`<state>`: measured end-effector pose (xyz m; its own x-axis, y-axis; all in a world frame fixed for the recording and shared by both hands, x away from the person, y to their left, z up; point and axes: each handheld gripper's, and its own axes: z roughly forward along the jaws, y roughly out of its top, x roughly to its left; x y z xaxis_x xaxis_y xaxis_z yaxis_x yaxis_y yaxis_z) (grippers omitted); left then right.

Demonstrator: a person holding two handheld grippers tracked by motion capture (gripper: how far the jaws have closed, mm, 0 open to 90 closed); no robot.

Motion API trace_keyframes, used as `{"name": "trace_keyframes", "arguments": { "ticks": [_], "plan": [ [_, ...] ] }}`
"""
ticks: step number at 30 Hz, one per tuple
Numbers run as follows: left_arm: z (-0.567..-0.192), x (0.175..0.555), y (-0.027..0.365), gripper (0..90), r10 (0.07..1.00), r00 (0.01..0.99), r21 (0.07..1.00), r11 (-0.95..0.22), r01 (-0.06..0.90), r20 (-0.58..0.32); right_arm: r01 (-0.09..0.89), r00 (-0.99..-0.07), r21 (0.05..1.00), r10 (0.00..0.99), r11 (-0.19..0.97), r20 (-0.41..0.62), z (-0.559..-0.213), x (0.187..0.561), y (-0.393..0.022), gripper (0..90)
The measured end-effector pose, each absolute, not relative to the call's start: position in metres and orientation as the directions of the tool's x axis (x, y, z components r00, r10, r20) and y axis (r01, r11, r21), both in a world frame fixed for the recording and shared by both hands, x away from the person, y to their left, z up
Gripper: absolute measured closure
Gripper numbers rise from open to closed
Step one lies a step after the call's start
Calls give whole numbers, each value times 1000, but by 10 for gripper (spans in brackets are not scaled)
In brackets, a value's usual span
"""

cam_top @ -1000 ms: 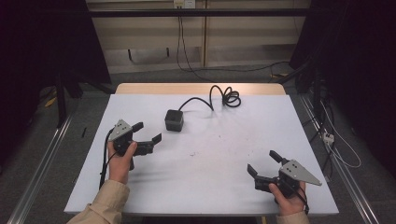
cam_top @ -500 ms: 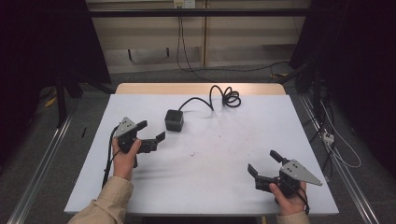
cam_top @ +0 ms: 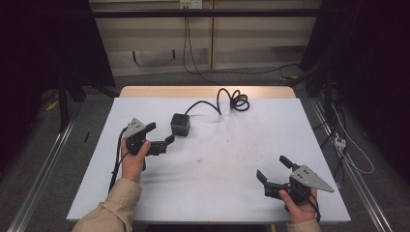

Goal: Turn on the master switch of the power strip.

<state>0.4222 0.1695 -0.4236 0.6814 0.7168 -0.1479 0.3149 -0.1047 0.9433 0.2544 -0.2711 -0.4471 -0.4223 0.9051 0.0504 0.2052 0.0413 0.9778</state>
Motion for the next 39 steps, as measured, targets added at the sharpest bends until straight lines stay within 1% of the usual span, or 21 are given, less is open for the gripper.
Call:
{"name": "trace_keyframes", "arguments": {
  "ticks": [14, 17, 25, 35, 39],
  "plan": [
    [-431, 429, 167, 55, 723, 670, 937, -94, 336, -168, 201, -426, 979, 903, 43, 48, -446, 254, -271, 30],
    [-432, 431, 167, 55, 733, 663, 937, -107, 333, -152, 203, -425, 978, 904, 41, 50, -446, 254, -271, 31],
    [-432, 433, 169, 53, 741, 654, 935, -105, 338, -153, 200, -427, 979, 903, 43, 47, -446, 255, -271, 31],
    [-426, 439, 164, 53, 742, 657, 934, -129, 333, -132, 200, -431, 979, 901, 44, 48, -446, 254, -270, 31],
    [-426, 440, 163, 54, 745, 652, 933, -116, 339, -144, 199, -430, 979, 901, 43, 48, -446, 254, -271, 32]
  ]
}}
